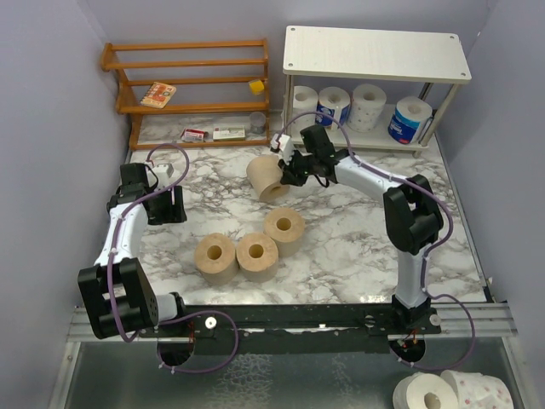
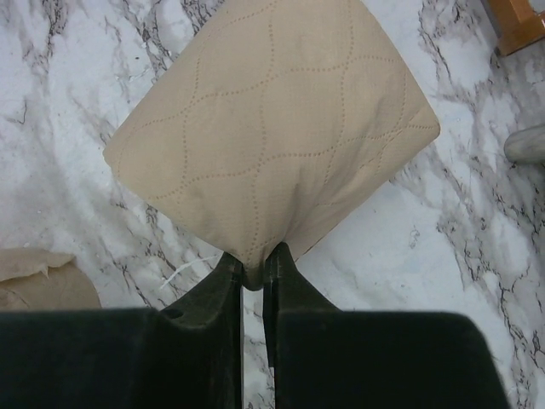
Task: Place and organize the paper towels onto the shelf
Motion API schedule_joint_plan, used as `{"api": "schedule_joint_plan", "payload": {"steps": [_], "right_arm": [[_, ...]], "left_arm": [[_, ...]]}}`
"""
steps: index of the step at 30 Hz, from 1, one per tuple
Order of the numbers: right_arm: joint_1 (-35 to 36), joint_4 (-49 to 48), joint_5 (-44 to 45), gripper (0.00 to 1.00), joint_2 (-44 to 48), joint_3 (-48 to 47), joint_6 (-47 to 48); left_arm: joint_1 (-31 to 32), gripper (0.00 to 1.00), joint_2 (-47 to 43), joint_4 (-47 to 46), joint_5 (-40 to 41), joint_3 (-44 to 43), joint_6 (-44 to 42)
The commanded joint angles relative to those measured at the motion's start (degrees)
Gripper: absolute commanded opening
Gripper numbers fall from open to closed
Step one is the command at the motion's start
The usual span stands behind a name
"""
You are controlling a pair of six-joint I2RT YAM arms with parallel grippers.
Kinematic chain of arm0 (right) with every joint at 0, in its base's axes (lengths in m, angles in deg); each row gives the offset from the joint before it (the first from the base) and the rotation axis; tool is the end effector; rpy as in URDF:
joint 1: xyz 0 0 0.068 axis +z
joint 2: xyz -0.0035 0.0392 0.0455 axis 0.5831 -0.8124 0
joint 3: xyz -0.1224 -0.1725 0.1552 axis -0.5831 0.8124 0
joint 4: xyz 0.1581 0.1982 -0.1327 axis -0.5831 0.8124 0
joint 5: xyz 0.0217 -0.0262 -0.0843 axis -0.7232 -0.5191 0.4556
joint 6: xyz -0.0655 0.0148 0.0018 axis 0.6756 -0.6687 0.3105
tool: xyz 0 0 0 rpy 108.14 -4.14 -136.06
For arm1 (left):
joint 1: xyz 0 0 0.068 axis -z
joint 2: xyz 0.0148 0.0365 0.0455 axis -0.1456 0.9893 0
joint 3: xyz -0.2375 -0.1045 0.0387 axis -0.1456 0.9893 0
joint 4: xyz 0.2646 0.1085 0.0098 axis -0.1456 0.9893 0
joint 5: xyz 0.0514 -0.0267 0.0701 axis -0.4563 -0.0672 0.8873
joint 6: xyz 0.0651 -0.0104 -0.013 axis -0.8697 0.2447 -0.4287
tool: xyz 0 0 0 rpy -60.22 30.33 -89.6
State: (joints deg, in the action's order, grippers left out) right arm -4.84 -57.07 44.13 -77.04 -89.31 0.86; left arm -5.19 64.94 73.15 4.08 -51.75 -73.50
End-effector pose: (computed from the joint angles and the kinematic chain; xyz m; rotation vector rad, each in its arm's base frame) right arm 0.3963 0.2633 0.1748 -1.2933 1.9937 0.5794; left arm 0.2820 0.0515 0.1956 -0.0445 2.5460 -0.2626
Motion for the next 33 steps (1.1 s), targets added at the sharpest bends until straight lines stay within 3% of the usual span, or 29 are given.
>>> {"api": "schedule_joint_plan", "payload": {"steps": [1,5,10,13,15,18,21,25,29,33], "right_arm": [[0.55,-1.37,3.45,0.01,1.43,4.15,-2.05],[0.54,-1.26,5.4,0.01,6.44,4.78,-7.15],[0.47,9.61,9.98,0.01,10.18,-4.38,-19.76],[0.2,16.61,-1.08,0.01,12.29,-6.65,-21.46],[-2.55,17.87,-13.6,0.01,14.13,-5.74,-24.09],[-11.69,6.63,-32.6,0.01,17.83,2.29,-40.96],[-18.81,-2.24,-41.5,0.01,18.76,5.53,-56.32],[-19.36,4.43,-44.36,0.01,18.93,0.16,-50.4],[-19.49,11.94,-41.41,0.01,18.63,-1.66,-47.32],[-21.87,20.77,-41.73,0.01,16.69,-1.06,-47.62]], "left_arm": [[-0.65,0.65,0.52,0.16,-1.98,-0.71,-0.97],[-0.67,0.65,0.75,0.19,-1.91,-0.77,-0.87],[-0.77,0.65,1.11,0.26,-1.76,-0.83,-0.92],[-0.9,0.64,1.47,0.26,-1.73,-0.89,-0.86],[-0.9,0.64,1.54,0.38,-1.43,-0.99,-0.84],[-0.86,0.64,1.26,0.32,-1.27,-1.03,-0.79],[-0.85,0.64,1.24,0.31,-1.4,-1.04,-0.85],[-0.88,0.63,1.65,0.43,-1.34,-1.06,-0.9],[-0.94,0.63,1.93,0.55,-1.29,-1.07,-0.92],[-0.94,0.63,2.15,0.57,-1.06,-1.18,-0.82]]}}
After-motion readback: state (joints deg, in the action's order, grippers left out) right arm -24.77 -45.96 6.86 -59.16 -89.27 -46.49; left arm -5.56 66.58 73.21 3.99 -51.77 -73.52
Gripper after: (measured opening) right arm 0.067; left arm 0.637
